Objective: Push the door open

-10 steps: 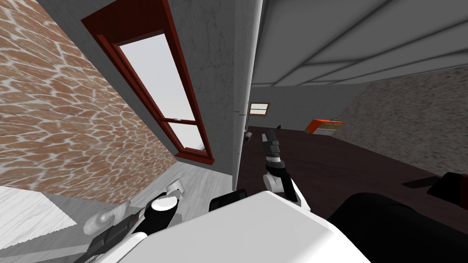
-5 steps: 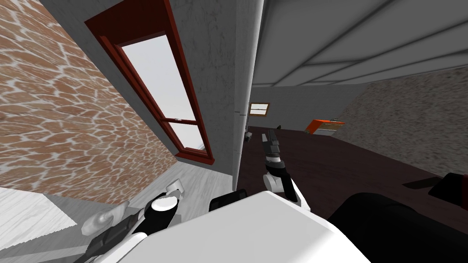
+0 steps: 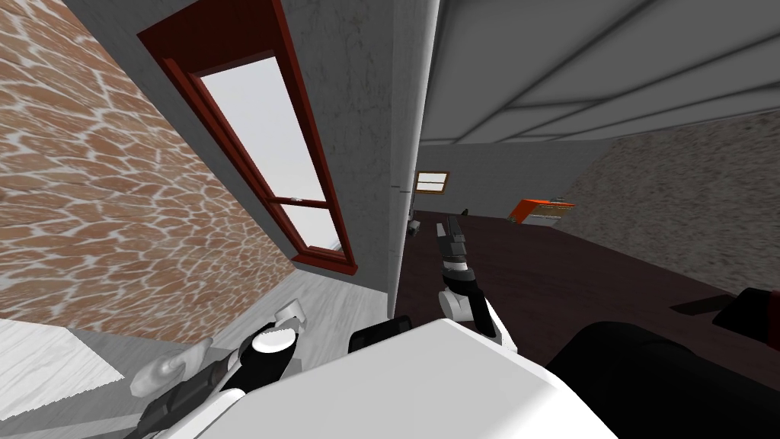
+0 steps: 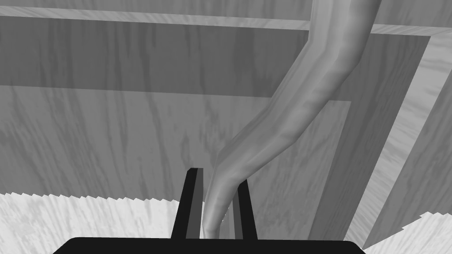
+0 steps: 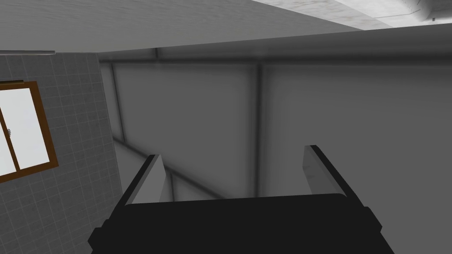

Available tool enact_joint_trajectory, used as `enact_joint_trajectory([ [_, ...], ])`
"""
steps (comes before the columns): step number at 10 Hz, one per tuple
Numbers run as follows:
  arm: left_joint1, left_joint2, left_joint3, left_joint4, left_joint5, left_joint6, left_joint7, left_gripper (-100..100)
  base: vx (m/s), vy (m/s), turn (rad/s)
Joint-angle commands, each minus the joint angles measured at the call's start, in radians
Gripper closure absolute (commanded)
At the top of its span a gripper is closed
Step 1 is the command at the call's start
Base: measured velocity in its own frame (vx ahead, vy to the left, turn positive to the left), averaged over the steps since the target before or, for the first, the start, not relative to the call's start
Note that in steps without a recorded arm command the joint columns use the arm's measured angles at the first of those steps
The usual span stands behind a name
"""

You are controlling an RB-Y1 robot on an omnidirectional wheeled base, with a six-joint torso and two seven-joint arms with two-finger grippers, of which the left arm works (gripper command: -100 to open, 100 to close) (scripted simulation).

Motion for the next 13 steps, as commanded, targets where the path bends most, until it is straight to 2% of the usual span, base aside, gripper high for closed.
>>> enact_joint_trajectory([
  [1,-0.001,0.006,0.006,0.029,0.004,-0.015,0.01,100,0.0,0.0,0.0],
  [13,0.001,0.007,0.015,0.015,0.011,-0.013,-0.002,100,0.0,0.001,0.0],
])
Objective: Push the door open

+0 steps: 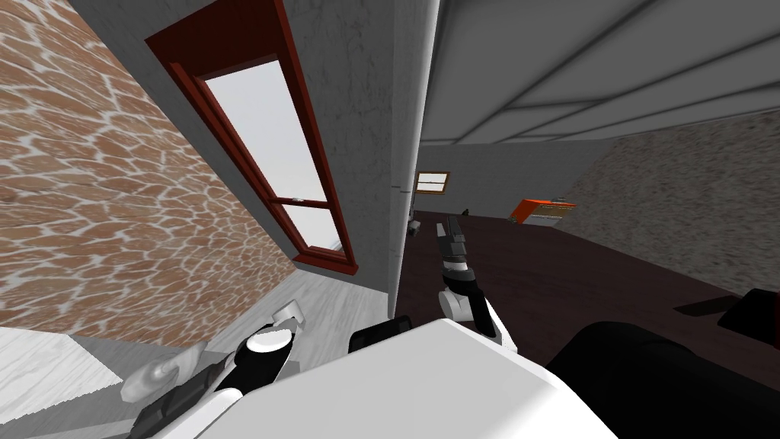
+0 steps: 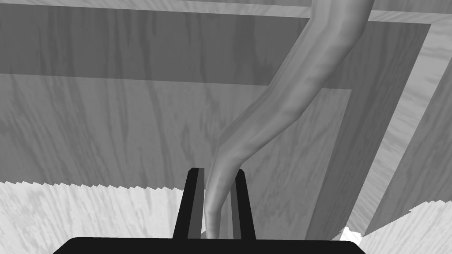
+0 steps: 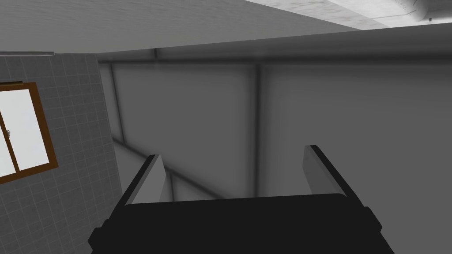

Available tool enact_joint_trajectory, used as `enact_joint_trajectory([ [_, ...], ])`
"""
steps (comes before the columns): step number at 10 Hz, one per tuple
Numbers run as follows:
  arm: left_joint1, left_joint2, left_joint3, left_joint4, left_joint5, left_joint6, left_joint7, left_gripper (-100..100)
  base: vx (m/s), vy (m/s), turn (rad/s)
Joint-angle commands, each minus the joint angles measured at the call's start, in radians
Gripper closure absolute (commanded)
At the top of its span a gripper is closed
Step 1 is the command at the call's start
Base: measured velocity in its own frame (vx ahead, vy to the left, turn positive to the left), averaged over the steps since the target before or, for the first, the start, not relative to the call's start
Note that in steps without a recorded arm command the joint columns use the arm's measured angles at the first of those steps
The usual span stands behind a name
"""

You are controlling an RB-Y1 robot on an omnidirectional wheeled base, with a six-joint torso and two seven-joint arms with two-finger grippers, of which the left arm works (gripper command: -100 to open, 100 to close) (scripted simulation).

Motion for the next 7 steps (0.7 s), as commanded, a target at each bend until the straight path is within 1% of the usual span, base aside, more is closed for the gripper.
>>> enact_joint_trajectory([
  [1,0.006,-0.024,0.003,-0.031,0.002,0.004,-0.016,100,0.0,0.0,0.0],
  [5,0.006,-0.024,0.003,-0.031,0.002,0.004,-0.016,100,0.0,0.0,0.0],
  [6,0.01,-0.02,0.012,-0.04,0.009,0.006,-0.023,100,0.0,0.0,0.0],
  [7,0.01,-0.02,0.012,-0.04,0.009,0.006,-0.023,100,0.0,0.0,0.0],
])
